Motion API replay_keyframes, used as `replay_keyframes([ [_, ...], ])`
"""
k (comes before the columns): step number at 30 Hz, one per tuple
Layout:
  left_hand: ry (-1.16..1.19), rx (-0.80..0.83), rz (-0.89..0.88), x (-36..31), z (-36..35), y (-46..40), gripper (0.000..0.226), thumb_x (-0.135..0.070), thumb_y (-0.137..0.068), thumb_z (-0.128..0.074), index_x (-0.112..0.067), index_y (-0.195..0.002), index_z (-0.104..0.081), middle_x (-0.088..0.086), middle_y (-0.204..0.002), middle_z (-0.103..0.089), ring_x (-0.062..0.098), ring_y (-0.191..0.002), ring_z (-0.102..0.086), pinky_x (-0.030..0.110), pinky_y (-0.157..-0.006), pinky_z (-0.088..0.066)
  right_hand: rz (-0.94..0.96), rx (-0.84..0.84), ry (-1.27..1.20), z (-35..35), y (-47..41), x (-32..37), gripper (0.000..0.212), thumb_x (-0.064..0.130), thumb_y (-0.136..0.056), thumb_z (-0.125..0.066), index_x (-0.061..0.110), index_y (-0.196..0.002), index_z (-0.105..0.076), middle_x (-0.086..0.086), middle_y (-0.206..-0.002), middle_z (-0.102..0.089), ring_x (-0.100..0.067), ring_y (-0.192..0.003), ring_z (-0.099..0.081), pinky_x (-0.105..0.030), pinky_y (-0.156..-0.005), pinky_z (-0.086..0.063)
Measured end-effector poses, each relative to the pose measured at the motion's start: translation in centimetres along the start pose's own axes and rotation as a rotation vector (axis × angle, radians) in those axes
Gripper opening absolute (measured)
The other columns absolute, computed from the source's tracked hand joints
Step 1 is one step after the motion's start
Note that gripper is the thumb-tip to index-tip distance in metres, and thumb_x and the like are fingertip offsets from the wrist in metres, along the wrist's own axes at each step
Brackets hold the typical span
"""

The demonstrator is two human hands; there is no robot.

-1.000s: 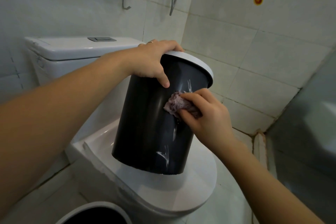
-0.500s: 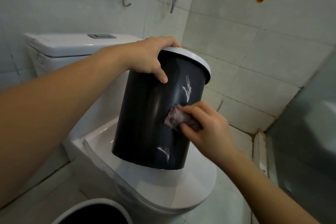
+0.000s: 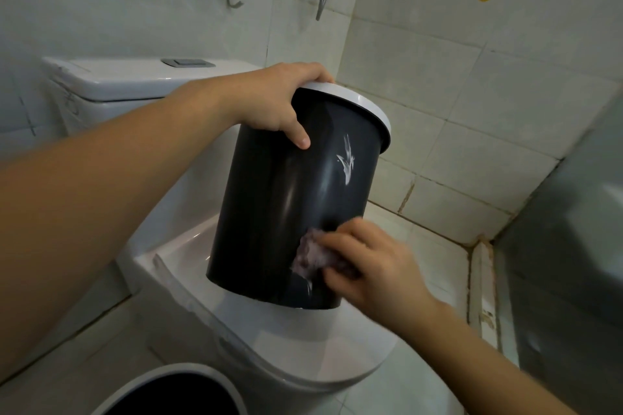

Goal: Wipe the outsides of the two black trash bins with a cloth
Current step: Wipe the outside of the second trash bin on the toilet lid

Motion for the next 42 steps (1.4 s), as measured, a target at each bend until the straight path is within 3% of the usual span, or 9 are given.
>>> replay_keyframes([
  [5,-0.01,-0.008,-0.004,0.0,0.0,0.0,0.081,-0.012,-0.064,-0.091,-0.032,-0.13,-0.048,-0.007,-0.124,-0.057,0.018,-0.112,-0.058,0.04,-0.098,-0.049,-0.2,-0.091,-0.024,1.3,-2.4,-2.5,0.031,0.036,-0.087,-0.06,0.017,-0.11,-0.069,0.002,-0.099,-0.061,-0.015,-0.081,-0.06,-0.035,-0.061,-0.055],
  [14,-0.019,-0.01,0.005,0.5,0.3,0.3,0.082,-0.015,-0.065,-0.091,-0.035,-0.131,-0.047,-0.007,-0.128,-0.054,0.02,-0.116,-0.055,0.045,-0.102,-0.047,0.106,0.096,-0.017,-1.5,1.2,2.7,0.026,0.029,-0.084,-0.066,0.018,-0.107,-0.073,0.0,-0.095,-0.062,-0.016,-0.077,-0.057,-0.024,-0.055,-0.048],
  [21,-0.052,-0.02,0.013,0.6,0.3,0.2,0.085,-0.019,-0.064,-0.092,-0.035,-0.133,-0.046,-0.005,-0.131,-0.053,0.021,-0.118,-0.053,0.048,-0.103,-0.046,-0.125,-0.102,0.023,0.5,-1.3,0.0,0.026,0.029,-0.086,-0.068,0.016,-0.107,-0.071,-0.001,-0.096,-0.061,-0.019,-0.078,-0.059,-0.036,-0.054,-0.053],
  [28,-0.06,-0.005,0.011,0.4,0.2,0.2,0.083,-0.019,-0.067,-0.09,-0.034,-0.135,-0.045,-0.006,-0.131,-0.051,0.022,-0.12,-0.051,0.048,-0.104,-0.045,0.095,0.106,0.039,-1.5,1.0,3.7,0.022,0.029,-0.085,-0.066,0.018,-0.103,-0.072,0.0,-0.092,-0.06,-0.016,-0.074,-0.055,-0.028,-0.052,-0.049],
  [35,-0.073,-0.012,0.015,0.4,0.2,0.0,0.086,-0.021,-0.065,-0.091,-0.034,-0.136,-0.044,-0.004,-0.134,-0.051,0.023,-0.122,-0.05,0.049,-0.105,-0.044,-0.156,-0.08,0.065,0.3,-1.6,0.5,0.024,0.033,-0.085,-0.064,0.018,-0.103,-0.07,0.002,-0.092,-0.059,-0.017,-0.074,-0.057,-0.029,-0.051,-0.048],
  [42,-0.025,-0.014,0.026,1.0,0.5,0.5,0.084,-0.018,-0.067,-0.09,-0.034,-0.136,-0.045,-0.006,-0.131,-0.052,0.021,-0.118,-0.053,0.042,-0.101,-0.047,0.068,0.065,0.019,-1.6,0.9,3.9,0.02,0.029,-0.084,-0.066,0.018,-0.1,-0.072,0.0,-0.091,-0.061,-0.016,-0.074,-0.055,-0.026,-0.053,-0.047],
])
Point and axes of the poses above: each hand's wrist, its own y-axis away from the middle knuckle, its own z-axis out of the back of the hand, x = y × z, the point moved 9 cm from there along -y, towards the middle knuckle
